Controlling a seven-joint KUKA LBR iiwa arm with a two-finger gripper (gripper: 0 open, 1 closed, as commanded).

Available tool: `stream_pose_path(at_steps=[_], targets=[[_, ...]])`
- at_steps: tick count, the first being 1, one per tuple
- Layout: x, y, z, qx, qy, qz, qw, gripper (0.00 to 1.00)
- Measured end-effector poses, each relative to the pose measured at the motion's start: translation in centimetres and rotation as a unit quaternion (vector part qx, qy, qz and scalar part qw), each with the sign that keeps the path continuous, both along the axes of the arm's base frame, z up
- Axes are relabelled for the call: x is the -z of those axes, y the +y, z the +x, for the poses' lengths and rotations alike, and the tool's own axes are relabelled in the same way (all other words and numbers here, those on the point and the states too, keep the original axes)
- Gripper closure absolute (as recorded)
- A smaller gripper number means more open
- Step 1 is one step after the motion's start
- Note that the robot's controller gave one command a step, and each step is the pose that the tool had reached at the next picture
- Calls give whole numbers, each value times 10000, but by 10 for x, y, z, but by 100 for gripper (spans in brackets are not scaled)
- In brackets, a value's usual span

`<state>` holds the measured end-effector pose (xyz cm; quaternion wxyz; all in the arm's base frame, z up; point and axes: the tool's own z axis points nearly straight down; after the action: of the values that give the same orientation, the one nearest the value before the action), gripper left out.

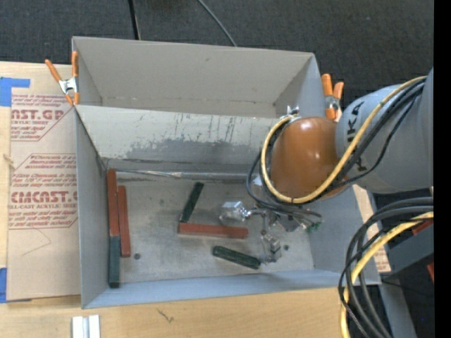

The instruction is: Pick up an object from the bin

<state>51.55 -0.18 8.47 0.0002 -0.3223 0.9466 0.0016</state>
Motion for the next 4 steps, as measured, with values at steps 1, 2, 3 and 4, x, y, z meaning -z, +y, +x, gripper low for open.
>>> stream_pose_path(at_steps=[1, 2, 3, 4], targets=[[12, 21, -25, 800, -16, -9, 9968, 100], [12, 21, -25, 801, -16, -10, 9968, 100], [12, 23, -23, 574, -8, -19, 9984, 100], [-4, 73, -22, -850, -12, -19, 9964, 100]])
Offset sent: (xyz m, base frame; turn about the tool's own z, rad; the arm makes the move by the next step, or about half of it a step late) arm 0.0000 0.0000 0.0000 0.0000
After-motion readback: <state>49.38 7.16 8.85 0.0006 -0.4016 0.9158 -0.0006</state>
